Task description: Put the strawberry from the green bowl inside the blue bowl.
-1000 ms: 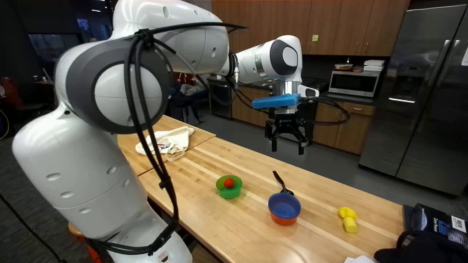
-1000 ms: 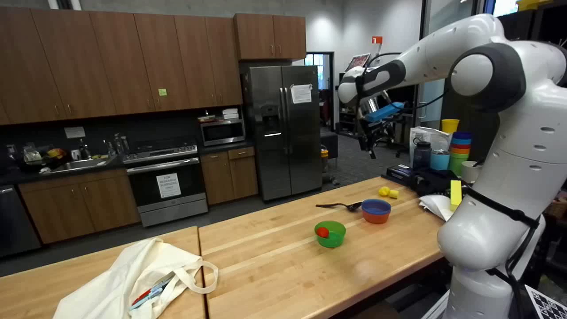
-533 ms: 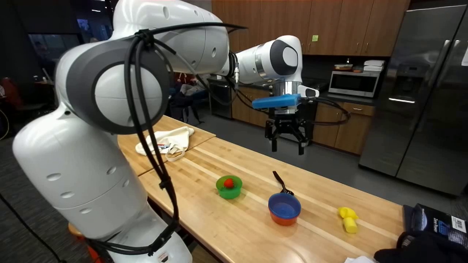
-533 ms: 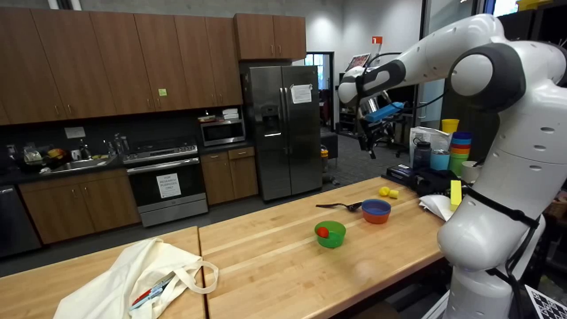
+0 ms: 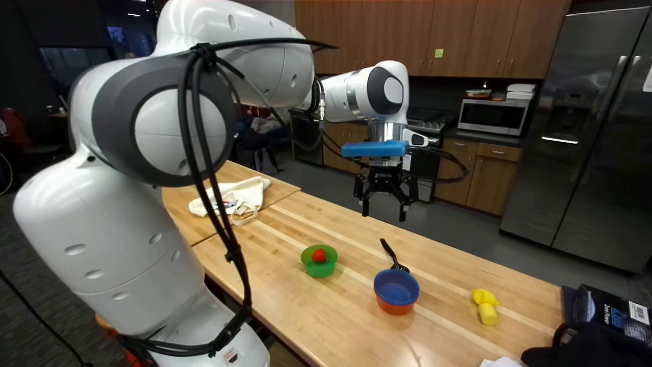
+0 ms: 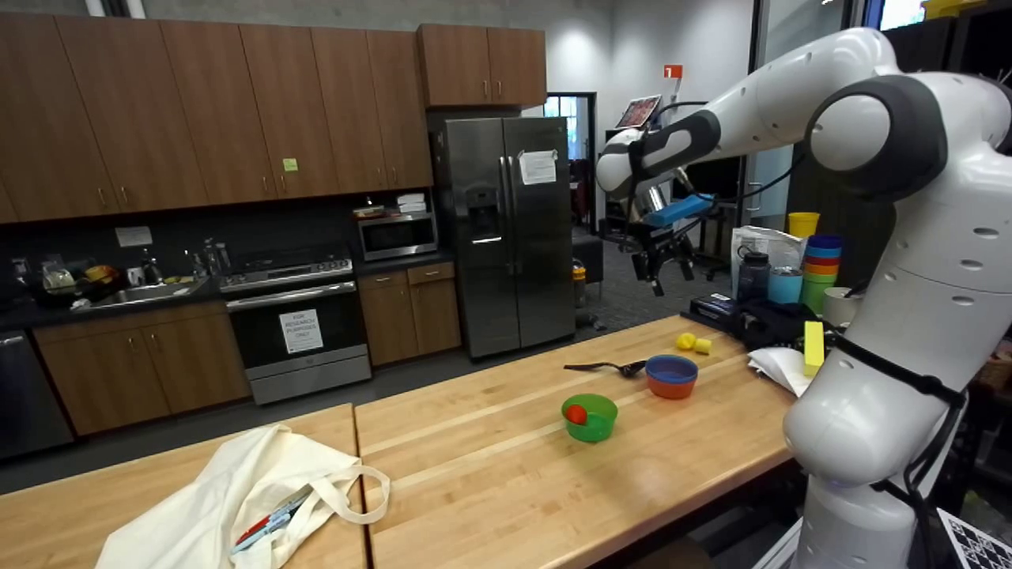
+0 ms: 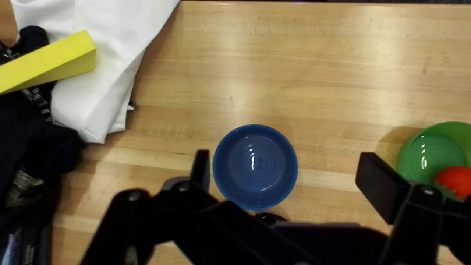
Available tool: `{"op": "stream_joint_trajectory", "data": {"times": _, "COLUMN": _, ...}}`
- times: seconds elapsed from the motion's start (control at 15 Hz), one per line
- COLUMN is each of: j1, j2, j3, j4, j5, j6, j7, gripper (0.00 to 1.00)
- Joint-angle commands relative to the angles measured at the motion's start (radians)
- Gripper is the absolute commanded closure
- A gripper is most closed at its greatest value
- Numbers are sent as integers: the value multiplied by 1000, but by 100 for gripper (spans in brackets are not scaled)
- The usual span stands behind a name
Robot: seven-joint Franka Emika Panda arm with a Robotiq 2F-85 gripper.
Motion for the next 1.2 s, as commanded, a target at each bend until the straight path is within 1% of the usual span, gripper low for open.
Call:
{"op": "stream_joint_trajectory", "data": {"times": 0.0, "j1": 25, "j2": -83, "j3": -16, "j4": -98, "j5": 52, "j6": 6, "j7": -99, "gripper": 0}}
{"op": "stream_joint_trajectory", "data": {"times": 0.27, "j1": 53, "j2": -168, "j3": -15, "j4": -216, "j5": 123, "j6": 25, "j7": -204, "gripper": 0}}
{"op": "stream_joint_trajectory", "data": {"times": 0.53, "j1": 105, "j2": -251, "j3": 9, "j4": -344, "j5": 107, "j6": 28, "j7": -278, "gripper": 0}}
{"op": "stream_joint_trajectory", "data": {"times": 0.6, "j1": 95, "j2": -182, "j3": -2, "j4": -272, "j5": 109, "j6": 7, "j7": -241, "gripper": 0}}
{"op": "stream_joint_trajectory", "data": {"times": 0.67, "j1": 103, "j2": -193, "j3": 1, "j4": -291, "j5": 109, "j6": 6, "j7": -238, "gripper": 0}}
{"op": "stream_joint_trajectory", "data": {"times": 1.13, "j1": 101, "j2": -186, "j3": -3, "j4": -285, "j5": 109, "j6": 6, "j7": -237, "gripper": 0}}
